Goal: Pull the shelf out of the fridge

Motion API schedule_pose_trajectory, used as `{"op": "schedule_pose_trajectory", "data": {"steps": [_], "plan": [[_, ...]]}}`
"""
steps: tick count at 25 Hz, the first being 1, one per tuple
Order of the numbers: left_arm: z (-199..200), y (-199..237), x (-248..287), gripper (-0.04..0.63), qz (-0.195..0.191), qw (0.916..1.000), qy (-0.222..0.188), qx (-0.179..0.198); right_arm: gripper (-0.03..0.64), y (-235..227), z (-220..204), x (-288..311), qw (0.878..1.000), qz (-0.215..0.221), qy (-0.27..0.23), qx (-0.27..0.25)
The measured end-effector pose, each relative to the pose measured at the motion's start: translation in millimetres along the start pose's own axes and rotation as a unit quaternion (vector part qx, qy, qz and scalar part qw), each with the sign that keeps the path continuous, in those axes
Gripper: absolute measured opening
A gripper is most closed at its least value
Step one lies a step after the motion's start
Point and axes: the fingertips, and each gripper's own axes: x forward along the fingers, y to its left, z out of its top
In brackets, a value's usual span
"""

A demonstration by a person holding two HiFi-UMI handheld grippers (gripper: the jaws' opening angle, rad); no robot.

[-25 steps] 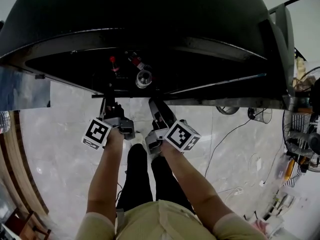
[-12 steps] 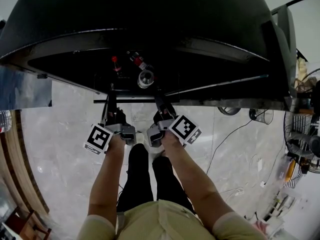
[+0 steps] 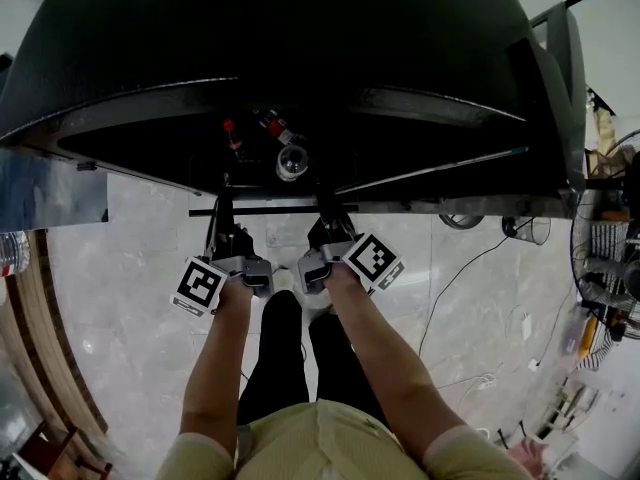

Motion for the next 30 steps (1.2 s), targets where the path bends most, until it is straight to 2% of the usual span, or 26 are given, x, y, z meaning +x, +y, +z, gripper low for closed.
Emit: {"op": "schedule_pose_trajectory", "data": {"steps": [3, 6, 12, 18, 25, 30], "plan": [[0.5, -0.9, -2.4, 0.064, 0.001, 1.0, 0.007, 0.006, 0.078, 2.4, -1.3, -4.5, 1.0, 0.009, -0.007, -0.002], [2.5, -1.2, -10.1, 0.064, 0.018, 0.9996, 0.011, 0.019, 0.074, 8.3, -3.5, -10.1, 1.0, 0.014, -0.013, -0.009], [5.9, -13.2, -25.5, 0.066, 0.01, 0.9998, 0.005, 0.019, 0.074, 21.0, -7.7, -25.2, 0.999, 0.023, -0.016, -0.019], [6.1, -21.4, -48.3, 0.066, 0.019, 0.9995, 0.002, 0.025, 0.075, 31.4, -13.6, -47.9, 0.999, 0.031, -0.015, -0.012], [3.4, -38.0, -73.9, 0.069, -0.012, 0.9995, -0.019, 0.023, 0.075, 46.8, -16.9, -73.0, 0.999, 0.047, -0.01, -0.022], [5.4, -66.1, -94.1, 0.069, -0.031, 0.9985, -0.032, 0.03, 0.075, 68.8, -12.6, -95.4, 0.997, 0.065, -0.008, -0.028]]}}
